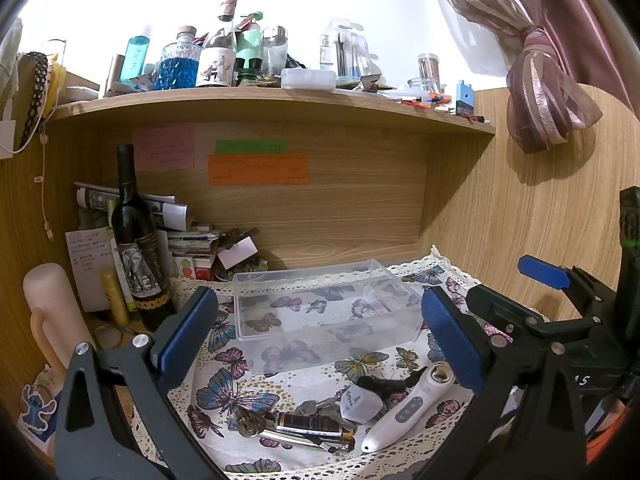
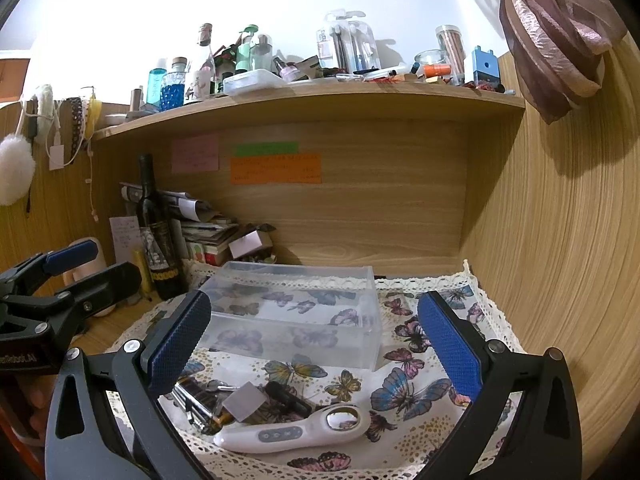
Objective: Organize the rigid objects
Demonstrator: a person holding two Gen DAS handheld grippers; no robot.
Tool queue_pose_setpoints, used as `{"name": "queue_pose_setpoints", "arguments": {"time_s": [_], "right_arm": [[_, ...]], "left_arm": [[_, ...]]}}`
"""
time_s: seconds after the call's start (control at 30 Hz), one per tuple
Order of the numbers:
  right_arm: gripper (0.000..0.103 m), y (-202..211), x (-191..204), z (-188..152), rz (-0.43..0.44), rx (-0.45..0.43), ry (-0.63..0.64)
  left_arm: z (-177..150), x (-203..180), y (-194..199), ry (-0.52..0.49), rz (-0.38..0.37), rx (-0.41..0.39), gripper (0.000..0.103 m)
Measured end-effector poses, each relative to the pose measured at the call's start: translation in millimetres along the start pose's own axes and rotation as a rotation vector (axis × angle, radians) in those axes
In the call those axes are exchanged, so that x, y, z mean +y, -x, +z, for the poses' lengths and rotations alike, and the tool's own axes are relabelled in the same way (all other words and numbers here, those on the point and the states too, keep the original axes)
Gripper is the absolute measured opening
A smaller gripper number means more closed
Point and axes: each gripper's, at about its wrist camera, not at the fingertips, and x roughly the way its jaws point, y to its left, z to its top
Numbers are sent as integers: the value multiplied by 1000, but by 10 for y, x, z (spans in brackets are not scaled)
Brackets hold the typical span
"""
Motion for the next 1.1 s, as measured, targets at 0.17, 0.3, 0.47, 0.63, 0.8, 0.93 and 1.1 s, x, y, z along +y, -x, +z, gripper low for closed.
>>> {"name": "queue_pose_setpoints", "arguments": {"time_s": [0.17, 0.3, 0.47, 0.63, 0.8, 0.93, 1.1], "right_arm": [[103, -6, 4, -25, 2, 3, -3], [103, -4, 3, -31, 3, 2, -2], [103, -6, 8, -31, 1, 0, -3], [103, -2, 5, -32, 3, -3, -5], [103, 2, 0, -33, 3, -4, -6], [103, 3, 2, -31, 3, -4, -7], [103, 3, 4, -30, 3, -4, -5]], "left_arm": [[4, -5, -3, -2, 3, 0, 103], [-2, 3, 2, -1, 1, -1, 103], [8, 4, 10, 1, 1, -2, 103], [0, 4, 16, 0, 2, -5, 103], [-1, 4, 14, -1, 1, -3, 103], [0, 5, 14, 0, 1, -4, 103], [0, 4, 14, 1, 2, -4, 103]]}}
